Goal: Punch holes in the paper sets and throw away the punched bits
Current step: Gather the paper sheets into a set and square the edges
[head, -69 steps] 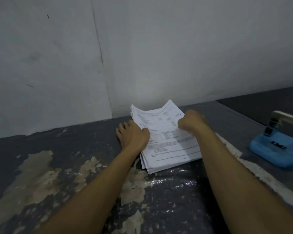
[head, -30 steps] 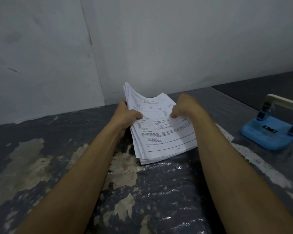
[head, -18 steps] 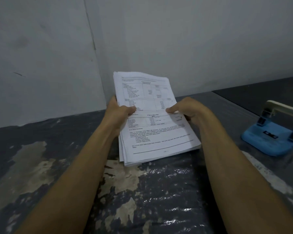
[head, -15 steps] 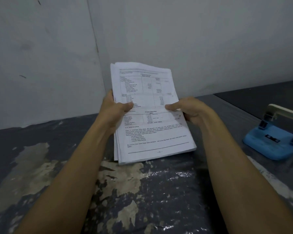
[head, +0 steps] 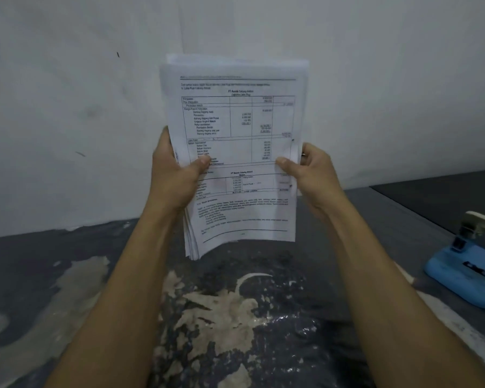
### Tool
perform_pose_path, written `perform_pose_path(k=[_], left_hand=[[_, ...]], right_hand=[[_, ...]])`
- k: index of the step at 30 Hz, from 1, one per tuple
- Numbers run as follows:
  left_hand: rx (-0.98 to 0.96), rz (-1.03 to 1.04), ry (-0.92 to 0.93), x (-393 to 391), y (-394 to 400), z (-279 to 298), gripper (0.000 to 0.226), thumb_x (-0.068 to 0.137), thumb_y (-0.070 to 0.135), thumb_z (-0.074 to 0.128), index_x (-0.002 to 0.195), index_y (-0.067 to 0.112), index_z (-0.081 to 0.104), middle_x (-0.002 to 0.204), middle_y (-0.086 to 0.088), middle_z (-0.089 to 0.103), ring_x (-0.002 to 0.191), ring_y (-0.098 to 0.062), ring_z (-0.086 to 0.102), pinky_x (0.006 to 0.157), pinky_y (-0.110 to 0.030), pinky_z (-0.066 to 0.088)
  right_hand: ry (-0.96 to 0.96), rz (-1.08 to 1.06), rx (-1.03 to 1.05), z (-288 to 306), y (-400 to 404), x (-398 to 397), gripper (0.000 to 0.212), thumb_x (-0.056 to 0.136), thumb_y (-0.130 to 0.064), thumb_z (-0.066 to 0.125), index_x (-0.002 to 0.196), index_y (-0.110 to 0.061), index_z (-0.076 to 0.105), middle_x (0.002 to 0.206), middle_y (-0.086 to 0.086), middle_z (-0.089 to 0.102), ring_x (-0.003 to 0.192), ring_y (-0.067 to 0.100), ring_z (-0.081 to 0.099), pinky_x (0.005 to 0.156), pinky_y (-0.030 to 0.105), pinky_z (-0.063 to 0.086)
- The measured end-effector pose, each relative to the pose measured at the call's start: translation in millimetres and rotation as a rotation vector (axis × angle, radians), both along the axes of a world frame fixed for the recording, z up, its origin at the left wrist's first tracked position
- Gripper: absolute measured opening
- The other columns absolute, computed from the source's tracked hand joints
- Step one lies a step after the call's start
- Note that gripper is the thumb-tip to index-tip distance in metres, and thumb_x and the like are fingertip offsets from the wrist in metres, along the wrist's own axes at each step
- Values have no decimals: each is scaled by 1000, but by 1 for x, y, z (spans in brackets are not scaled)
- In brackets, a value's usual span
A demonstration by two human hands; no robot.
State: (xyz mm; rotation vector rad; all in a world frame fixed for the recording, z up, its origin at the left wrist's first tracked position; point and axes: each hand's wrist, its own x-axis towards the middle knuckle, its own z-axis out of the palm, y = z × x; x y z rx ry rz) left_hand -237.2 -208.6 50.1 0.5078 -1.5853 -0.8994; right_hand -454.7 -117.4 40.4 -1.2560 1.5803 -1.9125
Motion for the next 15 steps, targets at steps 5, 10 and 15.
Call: perform_pose_path(k=[5,10,15], left_hand=[[-52,50,-16,7,0,5,50,85,8,77,127,19,52,122,1,67,109,-12,67,91,-38,59],[8,50,-42,2,-1,-4,47,88,14,75,129,16,51,121,1,66,107,-12,67,89,-38,59],[-30,125,34,-1,-2,0,38,86,18,78,115,24,54,113,12,67,100,-1,67,83,-25,60]], right_hand=[[66,-76,-74,10,-1,10,19,86,-14,74,101,-19,62,101,-5,73,87,9,72,72,24,60],[-31,-32,-35,-4,-5,18,18,90,-12,68,105,-20,62,106,-1,71,98,18,70,84,35,59],[23,-43,-117,6,-6,26,16,93,-11,65,105,-22,66,99,-9,73,87,3,71,69,16,56]])
